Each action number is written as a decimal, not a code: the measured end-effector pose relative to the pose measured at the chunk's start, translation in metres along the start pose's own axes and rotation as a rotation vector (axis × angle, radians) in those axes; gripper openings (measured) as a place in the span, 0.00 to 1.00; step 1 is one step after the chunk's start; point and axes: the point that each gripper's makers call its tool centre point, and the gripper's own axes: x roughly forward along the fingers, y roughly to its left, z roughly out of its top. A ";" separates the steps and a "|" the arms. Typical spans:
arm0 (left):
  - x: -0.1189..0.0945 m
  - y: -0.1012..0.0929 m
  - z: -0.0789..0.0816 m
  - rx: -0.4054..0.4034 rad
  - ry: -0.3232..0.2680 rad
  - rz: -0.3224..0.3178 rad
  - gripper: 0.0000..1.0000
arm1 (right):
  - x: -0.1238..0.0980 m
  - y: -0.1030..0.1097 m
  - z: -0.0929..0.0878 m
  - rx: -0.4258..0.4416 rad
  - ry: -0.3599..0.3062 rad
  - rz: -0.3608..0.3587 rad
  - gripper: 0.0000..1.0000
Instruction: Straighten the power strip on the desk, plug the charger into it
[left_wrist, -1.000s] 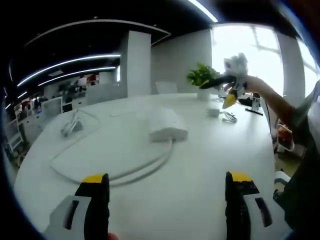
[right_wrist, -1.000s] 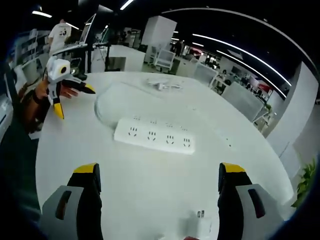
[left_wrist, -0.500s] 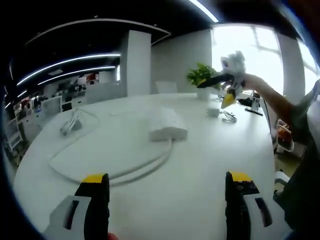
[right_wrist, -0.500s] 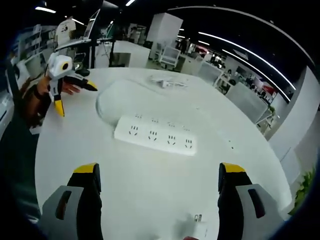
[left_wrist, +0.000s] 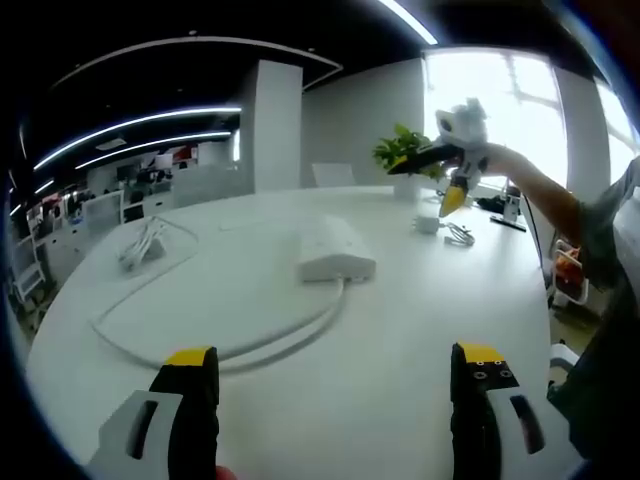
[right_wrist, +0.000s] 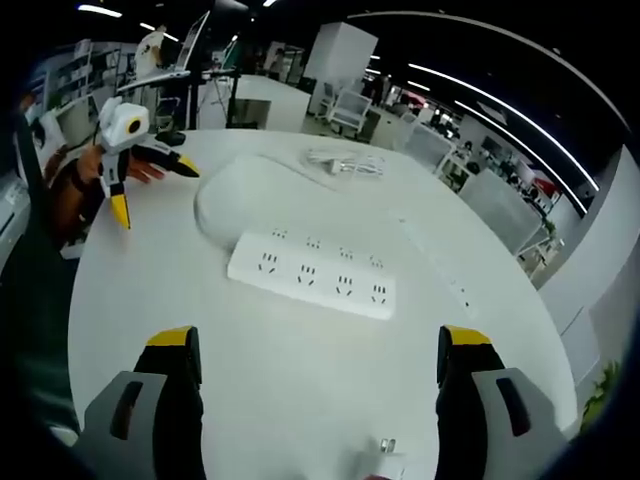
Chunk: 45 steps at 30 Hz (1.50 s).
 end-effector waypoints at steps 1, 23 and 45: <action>0.000 0.000 0.000 0.000 0.000 0.002 0.99 | 0.001 0.000 0.000 -0.001 0.001 0.003 0.99; 0.000 0.005 -0.002 -0.007 -0.002 0.007 0.99 | 0.015 -0.003 0.002 -0.088 0.038 0.041 0.98; 0.001 0.008 -0.004 -0.012 -0.002 0.015 0.99 | 0.023 -0.006 -0.002 -0.118 0.077 0.073 0.98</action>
